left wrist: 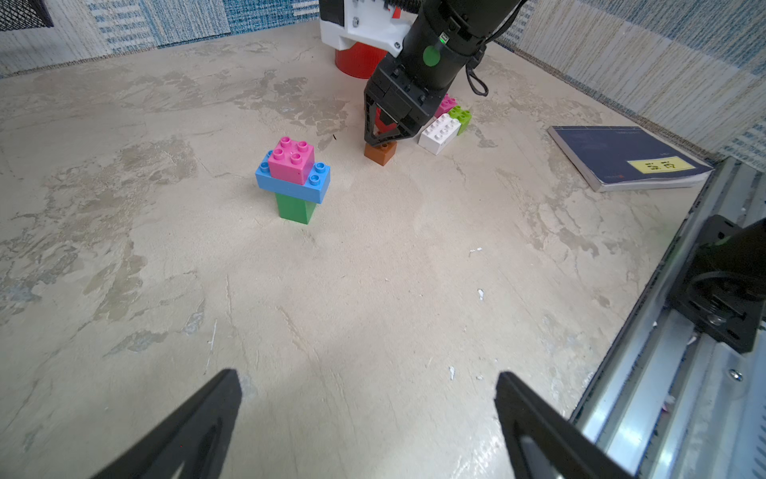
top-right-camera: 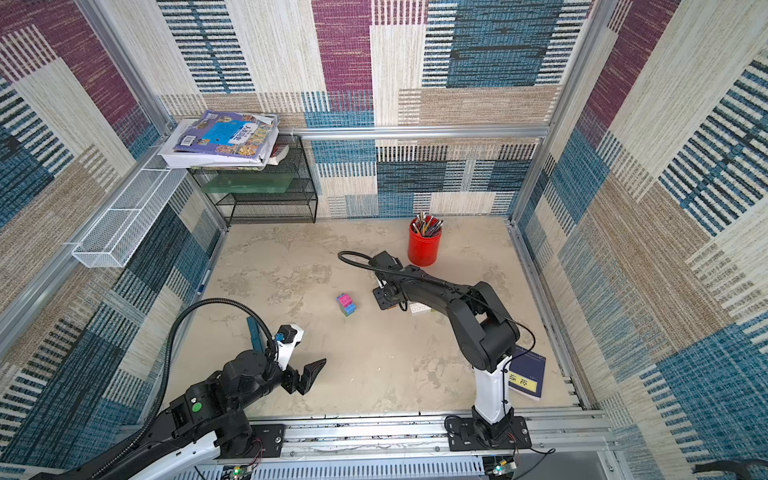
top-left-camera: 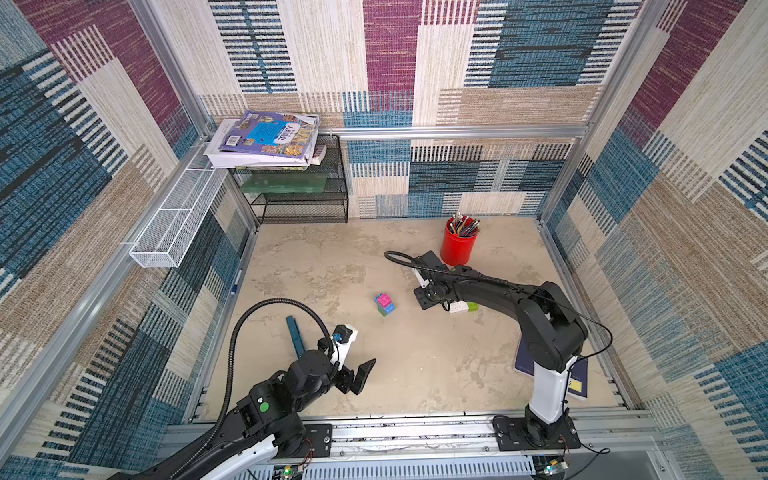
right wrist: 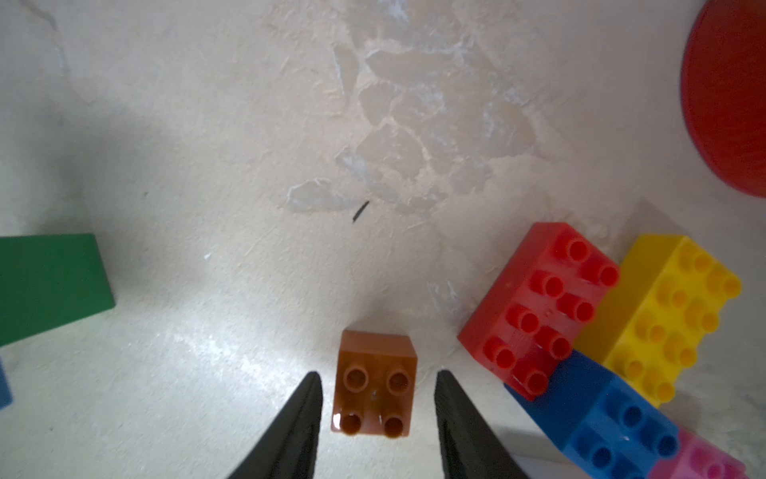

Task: Assemble the letter f with lego
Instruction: Pick up the lego brick from the center of the board.

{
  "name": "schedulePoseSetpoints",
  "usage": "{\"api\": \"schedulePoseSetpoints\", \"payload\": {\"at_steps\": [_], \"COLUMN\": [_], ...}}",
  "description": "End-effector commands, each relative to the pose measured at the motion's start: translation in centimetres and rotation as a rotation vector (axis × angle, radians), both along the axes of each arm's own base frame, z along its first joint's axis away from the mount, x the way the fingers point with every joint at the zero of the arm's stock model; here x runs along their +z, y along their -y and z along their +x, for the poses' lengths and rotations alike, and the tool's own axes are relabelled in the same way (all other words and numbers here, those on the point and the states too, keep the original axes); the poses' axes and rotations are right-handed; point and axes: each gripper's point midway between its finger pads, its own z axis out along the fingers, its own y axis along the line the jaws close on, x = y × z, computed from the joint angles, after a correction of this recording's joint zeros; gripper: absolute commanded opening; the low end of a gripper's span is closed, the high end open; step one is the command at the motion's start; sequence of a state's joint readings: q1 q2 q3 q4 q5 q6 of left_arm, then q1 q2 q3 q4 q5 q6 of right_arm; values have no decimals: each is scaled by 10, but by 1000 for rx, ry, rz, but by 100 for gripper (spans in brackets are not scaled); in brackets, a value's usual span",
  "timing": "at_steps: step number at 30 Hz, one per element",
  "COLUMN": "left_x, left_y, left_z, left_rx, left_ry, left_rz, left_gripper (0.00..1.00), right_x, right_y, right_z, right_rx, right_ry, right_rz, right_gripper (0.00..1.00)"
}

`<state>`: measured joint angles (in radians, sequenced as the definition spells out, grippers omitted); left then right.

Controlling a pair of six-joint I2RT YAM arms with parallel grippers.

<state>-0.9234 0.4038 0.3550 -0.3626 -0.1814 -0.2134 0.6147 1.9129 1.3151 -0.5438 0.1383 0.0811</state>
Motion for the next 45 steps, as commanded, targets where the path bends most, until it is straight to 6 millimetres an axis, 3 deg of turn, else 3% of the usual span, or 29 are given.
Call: {"api": "schedulePoseSetpoints", "payload": {"at_steps": [1,32,36,45], "left_x": [5,5,5,5], "left_y": [1,1,0,0], "left_z": [3,3,4,4], "left_rx": [11,13,14,16], "left_ry": [19,18,18,19], "left_rz": [-19,-19,-18,-18], "left_gripper": [99,99,99,99], "right_x": [-3,-14,-5,36], "right_y": [-3,-5,-9,-37], "right_z": [3,-4,-3,2], "right_rx": [-7,12,23,68], "right_ry": [4,-41,-33,6], "right_rz": [18,22,31,58], "right_gripper": [47,38,37,38]}}
